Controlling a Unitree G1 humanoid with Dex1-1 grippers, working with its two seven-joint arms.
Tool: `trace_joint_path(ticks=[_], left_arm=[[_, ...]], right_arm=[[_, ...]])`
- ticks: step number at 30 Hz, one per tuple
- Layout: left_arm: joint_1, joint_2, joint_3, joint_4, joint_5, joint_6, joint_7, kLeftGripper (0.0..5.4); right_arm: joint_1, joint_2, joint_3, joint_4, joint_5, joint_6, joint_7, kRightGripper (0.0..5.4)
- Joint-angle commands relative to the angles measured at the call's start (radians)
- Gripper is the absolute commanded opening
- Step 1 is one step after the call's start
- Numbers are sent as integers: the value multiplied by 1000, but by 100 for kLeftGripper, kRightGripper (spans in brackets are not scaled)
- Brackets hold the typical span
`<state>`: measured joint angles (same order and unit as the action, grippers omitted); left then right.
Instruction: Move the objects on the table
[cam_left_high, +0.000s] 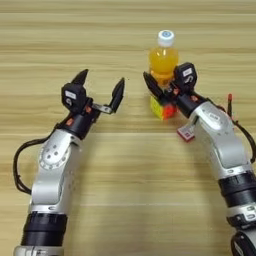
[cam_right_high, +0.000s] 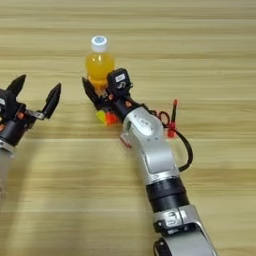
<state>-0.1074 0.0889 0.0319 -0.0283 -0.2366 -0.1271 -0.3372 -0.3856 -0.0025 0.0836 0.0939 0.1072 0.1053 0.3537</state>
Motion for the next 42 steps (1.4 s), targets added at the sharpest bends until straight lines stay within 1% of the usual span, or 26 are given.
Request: trace_joint_path(ticks=[1,5,10,13,16,19,21,25,29,32,37,42], left_arm=[[-34,-12,27,67,48,-47,69,540],[-52,-17,43,117,62,-83,109,540],[-64,-25,38,159,69,-105,116,540],[-67,-26,36,169,71,-111,119,540],[-70,-27,39,177,74,-119,125,540],[-81,-27,56,207,81,-135,148,540],[-85,-27,63,222,81,-141,156,540],[-91,-28,71,240,79,-152,163,540],[-91,-28,71,243,78,-156,164,540],[-90,-28,70,244,78,-157,162,540],[-90,-27,71,248,77,-158,160,540],[-89,-27,70,247,78,-159,158,540]], right_arm=[[-5,-40,-64,-50,34,21,-20,344],[-4,-86,-125,-39,45,17,-38,344],[12,-140,-193,0,54,-1,-56,344],[20,-165,-229,35,46,-26,-77,344],[33,-197,-260,91,32,-68,-98,344],[39,-233,-308,179,35,-108,-121,344],[36,-247,-328,227,40,-131,-131,344],[14,-276,-369,366,42,-195,-157,343],[-8,-296,-398,467,49,-252,-176,343],[-26,-315,-411,543,43,-301,-191,343],[-47,-325,-404,629,22,-396,-213,343],[-74,-335,-405,728,25,-458,-219,343]])
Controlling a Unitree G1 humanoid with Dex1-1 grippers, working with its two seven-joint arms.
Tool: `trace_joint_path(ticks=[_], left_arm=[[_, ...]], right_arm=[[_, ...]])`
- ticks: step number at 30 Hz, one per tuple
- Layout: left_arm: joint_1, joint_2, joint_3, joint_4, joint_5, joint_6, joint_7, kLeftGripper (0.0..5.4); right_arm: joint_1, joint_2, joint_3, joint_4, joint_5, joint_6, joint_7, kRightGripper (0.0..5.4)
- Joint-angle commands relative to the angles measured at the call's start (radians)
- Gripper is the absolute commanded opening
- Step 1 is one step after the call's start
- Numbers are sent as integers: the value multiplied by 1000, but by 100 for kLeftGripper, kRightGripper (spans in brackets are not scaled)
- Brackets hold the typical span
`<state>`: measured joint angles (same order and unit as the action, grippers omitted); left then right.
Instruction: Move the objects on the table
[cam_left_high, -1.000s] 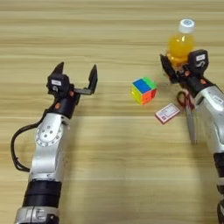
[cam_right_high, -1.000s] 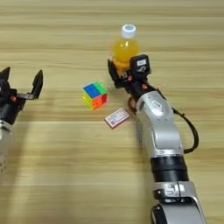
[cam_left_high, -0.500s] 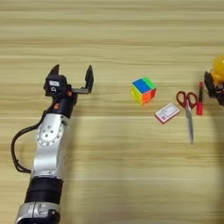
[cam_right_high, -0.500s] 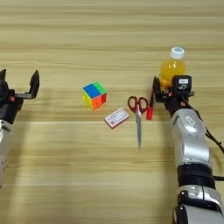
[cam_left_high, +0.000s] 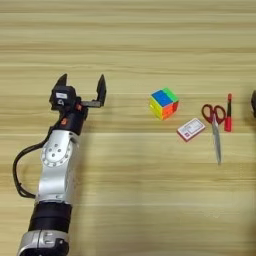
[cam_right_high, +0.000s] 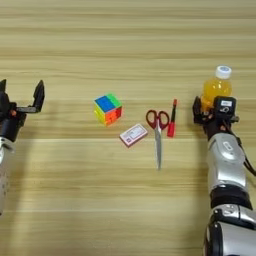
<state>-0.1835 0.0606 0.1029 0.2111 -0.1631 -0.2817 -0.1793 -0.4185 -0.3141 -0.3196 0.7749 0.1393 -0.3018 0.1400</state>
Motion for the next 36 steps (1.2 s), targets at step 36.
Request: trace_joint_path(ticks=[36], left_arm=[[-83,22,73,261,7,-93,20,540]], right_arm=[[-77,-11,28,210,-10,-135,6,343]])
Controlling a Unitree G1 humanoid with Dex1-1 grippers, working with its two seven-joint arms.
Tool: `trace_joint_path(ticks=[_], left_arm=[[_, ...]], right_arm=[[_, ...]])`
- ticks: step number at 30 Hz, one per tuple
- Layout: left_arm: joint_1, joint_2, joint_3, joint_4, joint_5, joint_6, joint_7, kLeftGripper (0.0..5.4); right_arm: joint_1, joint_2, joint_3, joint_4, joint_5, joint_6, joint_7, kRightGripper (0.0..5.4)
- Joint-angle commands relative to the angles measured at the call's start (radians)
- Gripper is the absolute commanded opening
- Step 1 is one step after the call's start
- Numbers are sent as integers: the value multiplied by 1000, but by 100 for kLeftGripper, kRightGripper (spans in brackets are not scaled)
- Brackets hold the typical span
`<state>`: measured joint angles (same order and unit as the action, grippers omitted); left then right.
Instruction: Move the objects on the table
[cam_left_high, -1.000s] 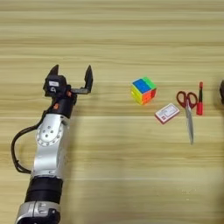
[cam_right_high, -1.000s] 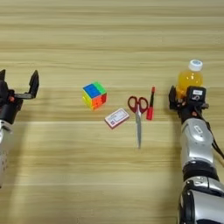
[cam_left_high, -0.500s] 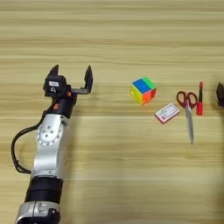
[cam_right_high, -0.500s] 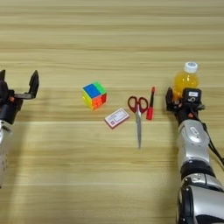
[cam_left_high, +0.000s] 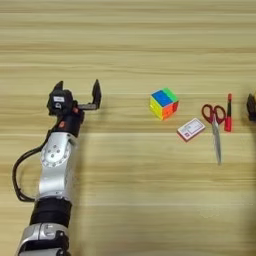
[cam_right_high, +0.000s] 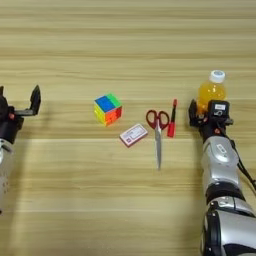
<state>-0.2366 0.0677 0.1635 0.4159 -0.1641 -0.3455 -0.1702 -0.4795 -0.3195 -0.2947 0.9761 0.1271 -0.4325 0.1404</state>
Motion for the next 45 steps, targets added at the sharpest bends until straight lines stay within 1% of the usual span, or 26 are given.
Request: trace_joint_path(ticks=[1,4,7,9,11,12,29,35,38,42,45], left_arm=[[-35,19,14,75,17,-40,17,540],[-48,25,16,119,28,-64,27,540],[-53,28,15,139,29,-81,32,540],[-54,35,10,146,56,-100,55,540],[-57,36,9,155,62,-109,60,540],[-58,36,8,160,65,-113,62,540],[-66,36,8,180,65,-127,64,540],[-68,33,6,182,65,-126,64,540],[-68,30,3,179,67,-126,66,540],[-68,26,0,177,69,-127,69,540],[-68,25,0,174,69,-127,72,540]], right_arm=[[-17,-6,4,10,2,-4,5,343],[-17,-4,5,16,1,-6,5,343],[-17,-3,6,23,0,-9,3,343],[-17,-2,6,27,-1,-11,1,343],[-17,-1,7,31,-2,-13,-1,343],[-17,0,8,33,-2,-14,-2,371],[-16,-4,11,32,-3,-16,-12,539],[-8,-8,11,21,-4,-13,-16,539],[6,-9,13,4,-5,-9,-16,539],[42,-3,19,-43,-7,3,-15,539],[88,2,27,-109,-7,41,-15,539]])
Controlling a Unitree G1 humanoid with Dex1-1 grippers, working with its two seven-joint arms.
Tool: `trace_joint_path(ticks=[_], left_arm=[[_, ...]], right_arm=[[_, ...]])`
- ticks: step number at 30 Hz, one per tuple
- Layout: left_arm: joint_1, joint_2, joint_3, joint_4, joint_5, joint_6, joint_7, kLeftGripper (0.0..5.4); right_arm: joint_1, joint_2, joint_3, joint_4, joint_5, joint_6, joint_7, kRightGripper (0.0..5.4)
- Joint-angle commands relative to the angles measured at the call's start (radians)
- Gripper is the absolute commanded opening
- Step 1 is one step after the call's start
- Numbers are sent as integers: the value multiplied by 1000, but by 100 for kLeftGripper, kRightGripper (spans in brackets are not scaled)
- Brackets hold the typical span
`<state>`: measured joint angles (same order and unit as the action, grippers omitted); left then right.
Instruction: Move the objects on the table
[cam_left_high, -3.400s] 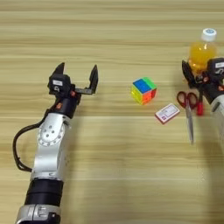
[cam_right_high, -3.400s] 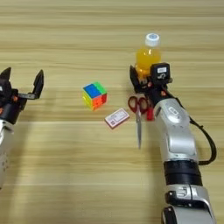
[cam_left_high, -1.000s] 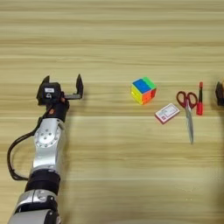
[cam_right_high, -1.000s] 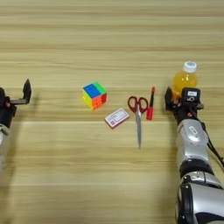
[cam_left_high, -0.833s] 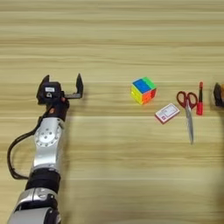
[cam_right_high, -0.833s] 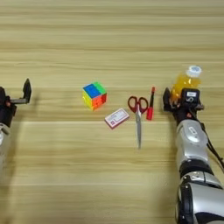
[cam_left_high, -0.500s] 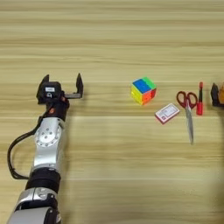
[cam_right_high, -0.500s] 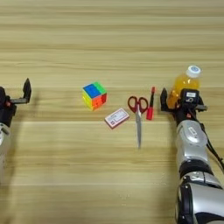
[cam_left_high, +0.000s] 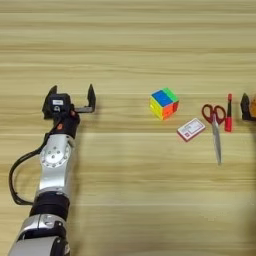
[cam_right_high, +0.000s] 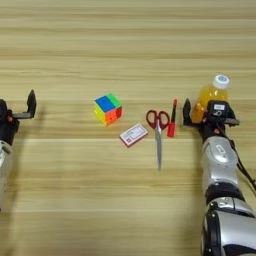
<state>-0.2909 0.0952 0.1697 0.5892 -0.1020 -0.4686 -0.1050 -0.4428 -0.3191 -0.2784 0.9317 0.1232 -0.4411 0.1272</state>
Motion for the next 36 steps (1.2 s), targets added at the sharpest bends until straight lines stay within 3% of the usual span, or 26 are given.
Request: trace_joint_path(ticks=[1,13,22,36], left_arm=[[-14,-3,-7,0,7,-4,8,540],[-65,-5,-19,42,7,1,1,540],[-119,-22,-65,101,-33,18,-142,540],[-218,-43,-126,207,-31,20,-331,540]], right_arm=[[68,3,13,-87,-5,64,-6,539],[205,27,20,-318,21,228,9,539],[278,23,15,-467,27,303,8,539],[389,19,81,-713,-21,490,20,539]])
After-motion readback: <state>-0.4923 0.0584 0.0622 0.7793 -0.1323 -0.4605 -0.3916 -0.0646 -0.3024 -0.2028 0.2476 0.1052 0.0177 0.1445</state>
